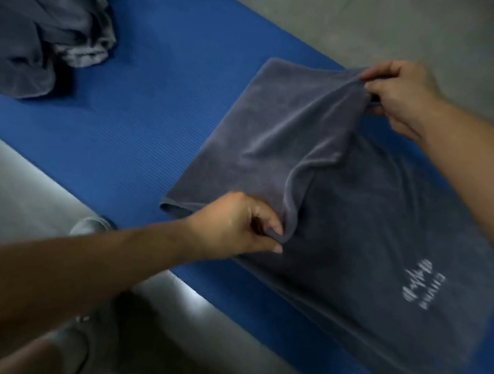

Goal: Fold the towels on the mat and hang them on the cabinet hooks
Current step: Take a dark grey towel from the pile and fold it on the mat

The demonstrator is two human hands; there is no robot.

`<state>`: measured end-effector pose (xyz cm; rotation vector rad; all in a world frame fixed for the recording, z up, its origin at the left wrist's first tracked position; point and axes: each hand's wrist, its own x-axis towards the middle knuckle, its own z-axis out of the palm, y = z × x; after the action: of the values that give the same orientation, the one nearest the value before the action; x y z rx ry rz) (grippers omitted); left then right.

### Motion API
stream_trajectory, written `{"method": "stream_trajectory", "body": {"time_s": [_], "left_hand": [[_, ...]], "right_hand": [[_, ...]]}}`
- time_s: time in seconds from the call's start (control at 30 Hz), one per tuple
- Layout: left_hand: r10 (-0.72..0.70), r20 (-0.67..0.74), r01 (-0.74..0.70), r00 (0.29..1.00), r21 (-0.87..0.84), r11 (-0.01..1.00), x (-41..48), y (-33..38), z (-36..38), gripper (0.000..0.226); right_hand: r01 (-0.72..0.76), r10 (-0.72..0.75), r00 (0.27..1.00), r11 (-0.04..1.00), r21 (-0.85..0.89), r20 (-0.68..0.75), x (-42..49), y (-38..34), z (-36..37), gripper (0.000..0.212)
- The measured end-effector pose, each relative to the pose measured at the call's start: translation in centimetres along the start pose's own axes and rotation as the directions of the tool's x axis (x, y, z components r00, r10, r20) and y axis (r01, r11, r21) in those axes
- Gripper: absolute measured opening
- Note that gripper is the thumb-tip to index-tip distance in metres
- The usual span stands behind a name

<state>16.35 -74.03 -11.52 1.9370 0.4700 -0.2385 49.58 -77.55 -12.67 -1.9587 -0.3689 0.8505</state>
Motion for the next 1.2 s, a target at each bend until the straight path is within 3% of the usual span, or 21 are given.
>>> {"method": "stream_trajectory", "body": {"time_s": [0.1, 0.23, 0.33, 0.47, 0.67, 0.83, 0.97, 1.07, 1.13, 1.2], "left_hand": [[0.004, -0.074, -0.012, 0.997, -0.108, 0.994, 1.5, 2.1, 9.7, 0.015], [-0.112, -0.143, 0.088, 0.983, -0.164, 0.983, 2.0, 4.5, 20.5, 0.016], [-0.101, -0.09, 0.092, 0.991, -0.098, 0.991, 1.4, 5.7, 25.9, 0.017], [-0.036, 0.007, 0.036, 0.999, 0.001, 0.999, 0.9, 5.9, 30.8, 0.016], [0.108, -0.009, -0.107, 0.994, 0.101, 0.989, 0.3, 7.7, 36.2, 0.02], [0.121, -0.007, -0.116, 0.993, 0.225, 0.967, 0.3, 7.7, 39.9, 0.02], [0.096, 0.085, -0.117, 0.992, 0.305, 0.945, 0.5, 6.7, 41.2, 0.016], [0.126, 0.266, -0.2, 0.956, 0.274, 0.941, 0.9, 7.6, 39.5, 0.019], [0.071, 0.345, -0.149, 0.936, 0.205, 0.967, 1.0, 8.1, 37.1, 0.026], [-0.041, 0.203, 0.013, 0.978, 0.136, 0.991, 1.0, 7.6, 33.6, 0.03]], "right_hand": [[0.002, 0.001, 0.998, 0.998, 0.056, -0.063, -2.3, 4.2, -6.2, 0.029], [-0.009, 0.023, 0.988, 0.996, 0.093, -0.153, -5.1, 9.5, -13.7, 0.026], [-0.026, 0.049, 0.963, 0.995, 0.093, -0.264, -7.2, 13.2, -18.6, 0.028], [-0.066, 0.08, 0.949, 0.996, 0.056, -0.304, -9.7, 17.5, -22.6, 0.035], [-0.17, 0.149, 0.891, 0.985, -0.01, -0.429, -11.8, 22.7, -25.7, 0.043], [-0.243, 0.149, 0.872, 0.959, -0.147, -0.466, -12.5, 25.4, -26.4, 0.039], [-0.229, 0.061, 0.894, 0.914, -0.335, -0.445, -12.7, 26.7, -26.0, 0.036], [-0.249, 0.027, 0.894, 0.86, -0.446, -0.446, -12.4, 26.2, -25.3, 0.036], [-0.288, 0.014, 0.891, 0.79, -0.541, -0.453, -12.7, 25.3, -24.2, 0.037], [-0.3, -0.051, 0.893, 0.674, -0.675, -0.447, -13.4, 24.0, -22.6, 0.04]]}}
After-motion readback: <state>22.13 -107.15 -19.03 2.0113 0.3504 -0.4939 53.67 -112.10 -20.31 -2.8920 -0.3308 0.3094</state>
